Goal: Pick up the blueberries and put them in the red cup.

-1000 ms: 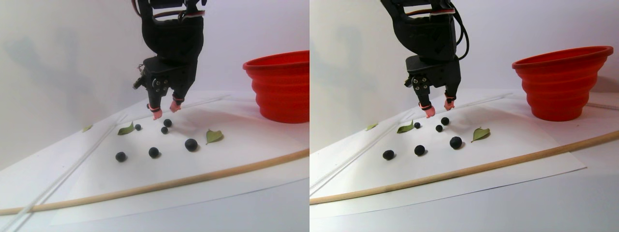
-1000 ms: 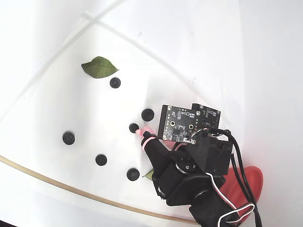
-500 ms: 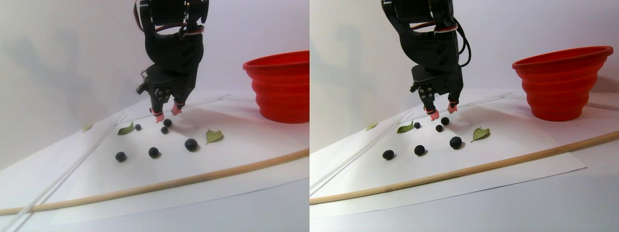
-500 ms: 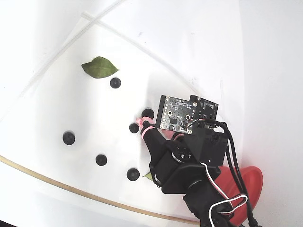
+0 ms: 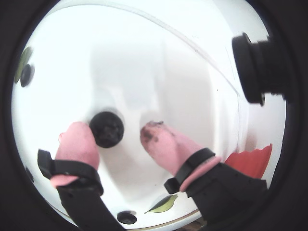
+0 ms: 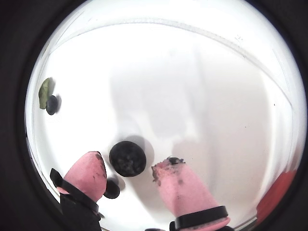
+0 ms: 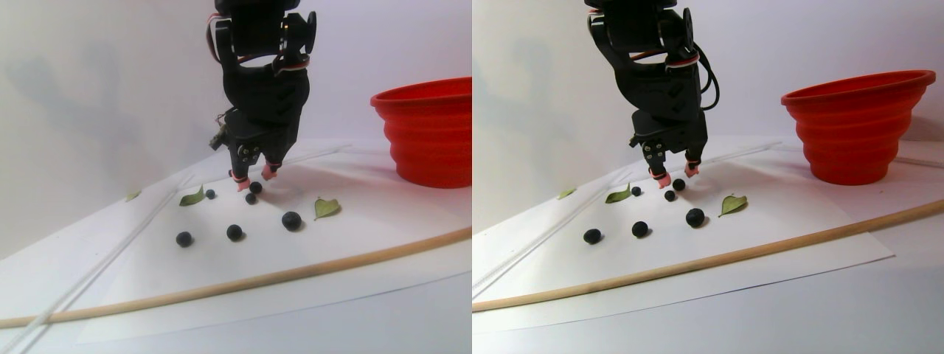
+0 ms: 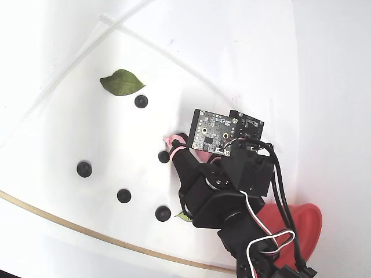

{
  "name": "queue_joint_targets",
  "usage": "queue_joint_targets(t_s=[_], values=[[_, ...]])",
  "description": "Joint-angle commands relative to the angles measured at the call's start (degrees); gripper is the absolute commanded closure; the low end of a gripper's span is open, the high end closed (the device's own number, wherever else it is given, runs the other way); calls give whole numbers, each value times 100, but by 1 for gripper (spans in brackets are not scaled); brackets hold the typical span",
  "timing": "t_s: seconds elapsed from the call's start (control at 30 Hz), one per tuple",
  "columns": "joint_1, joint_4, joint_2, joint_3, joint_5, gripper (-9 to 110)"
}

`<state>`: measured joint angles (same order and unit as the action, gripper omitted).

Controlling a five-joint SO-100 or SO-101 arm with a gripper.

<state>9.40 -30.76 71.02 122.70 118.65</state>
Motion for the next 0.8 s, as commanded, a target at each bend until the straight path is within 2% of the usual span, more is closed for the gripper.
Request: queue_joint_targets(t_s=[0.0, 0.77], values=[[-26, -158, 35, -229, -53, 82], [-132, -536, -536, -527, -193, 83]])
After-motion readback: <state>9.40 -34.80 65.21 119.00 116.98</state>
